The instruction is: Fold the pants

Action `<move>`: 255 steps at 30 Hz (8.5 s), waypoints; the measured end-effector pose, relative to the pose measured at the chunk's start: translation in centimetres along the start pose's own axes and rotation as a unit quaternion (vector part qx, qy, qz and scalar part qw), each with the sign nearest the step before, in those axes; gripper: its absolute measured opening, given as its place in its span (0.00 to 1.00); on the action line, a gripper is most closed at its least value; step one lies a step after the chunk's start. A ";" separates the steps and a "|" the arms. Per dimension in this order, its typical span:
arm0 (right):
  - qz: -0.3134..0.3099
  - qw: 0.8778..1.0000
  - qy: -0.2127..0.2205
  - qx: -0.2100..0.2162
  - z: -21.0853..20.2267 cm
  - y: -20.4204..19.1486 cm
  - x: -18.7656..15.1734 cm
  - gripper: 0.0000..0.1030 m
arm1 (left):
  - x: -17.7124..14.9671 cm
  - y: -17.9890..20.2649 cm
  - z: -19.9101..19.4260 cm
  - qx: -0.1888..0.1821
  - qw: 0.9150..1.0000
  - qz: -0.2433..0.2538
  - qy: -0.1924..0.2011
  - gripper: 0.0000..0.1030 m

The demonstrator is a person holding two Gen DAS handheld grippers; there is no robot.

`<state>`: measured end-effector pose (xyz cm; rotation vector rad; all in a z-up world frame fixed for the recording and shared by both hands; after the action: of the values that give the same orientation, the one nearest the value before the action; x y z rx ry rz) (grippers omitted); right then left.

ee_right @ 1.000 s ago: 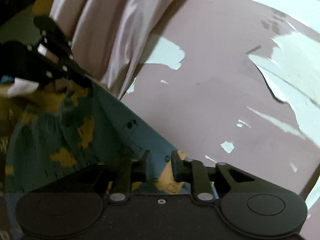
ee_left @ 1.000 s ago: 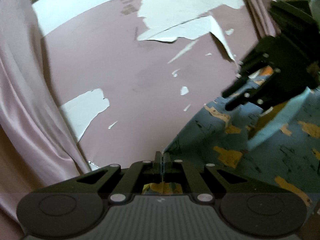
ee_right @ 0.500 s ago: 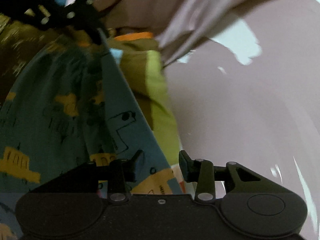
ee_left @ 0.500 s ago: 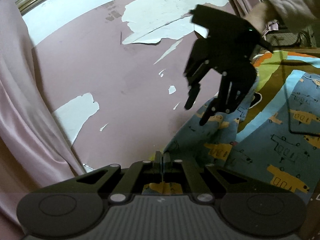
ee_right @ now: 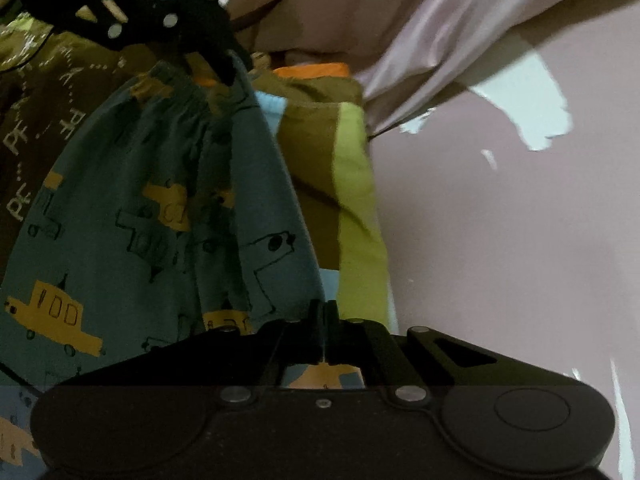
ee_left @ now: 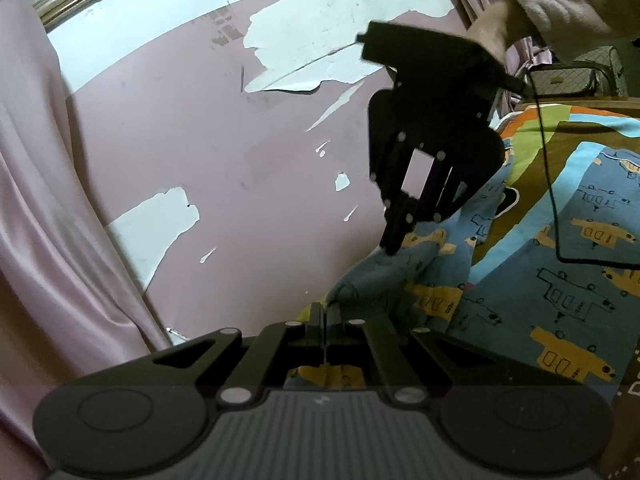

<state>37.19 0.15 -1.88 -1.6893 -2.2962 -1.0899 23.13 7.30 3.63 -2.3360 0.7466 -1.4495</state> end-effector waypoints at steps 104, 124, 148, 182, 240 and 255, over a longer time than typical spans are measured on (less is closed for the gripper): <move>0.163 0.984 0.028 -0.063 -4.4 -21.6 -4.2 0.31 | -16.2 -0.3 -3.1 -0.042 0.876 -0.416 -0.239 0.44; 0.160 0.985 0.033 -0.057 -3.4 -22.0 -3.4 0.01 | -14.7 -1.4 -2.6 0.015 0.895 -0.384 -0.225 0.22; 0.179 0.981 0.037 -0.059 -4.1 -23.1 -1.2 0.01 | -14.1 -2.1 -2.7 0.000 0.927 -0.296 -0.232 0.23; 0.481 0.844 -0.054 -0.229 -13.7 -22.0 -16.5 0.99 | -0.6 14.5 0.4 -0.172 0.962 -0.199 -0.068 1.00; 0.727 0.648 0.029 -0.224 -14.9 -1.7 -26.8 0.03 | 2.8 19.5 7.6 -0.253 0.933 -0.230 -0.108 0.02; 0.829 0.496 0.015 -0.259 -21.9 -20.8 -32.8 0.01 | 0.8 27.0 3.6 -0.279 0.956 -0.018 -0.085 0.02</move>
<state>24.71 -41.68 -10.91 -2.5441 0.5039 -0.9638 19.20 -15.46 -10.82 -2.8491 1.1911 -1.1301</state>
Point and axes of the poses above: each gripper's, at about its wrist camera, not at the fingertips, and z roughly the way its jaws point, y to its right, x to its top, the point moved 8 cm from there along z, roughly the way its jaws point, and after that the axes turned 1 degree about z, right-handed, at the moved point
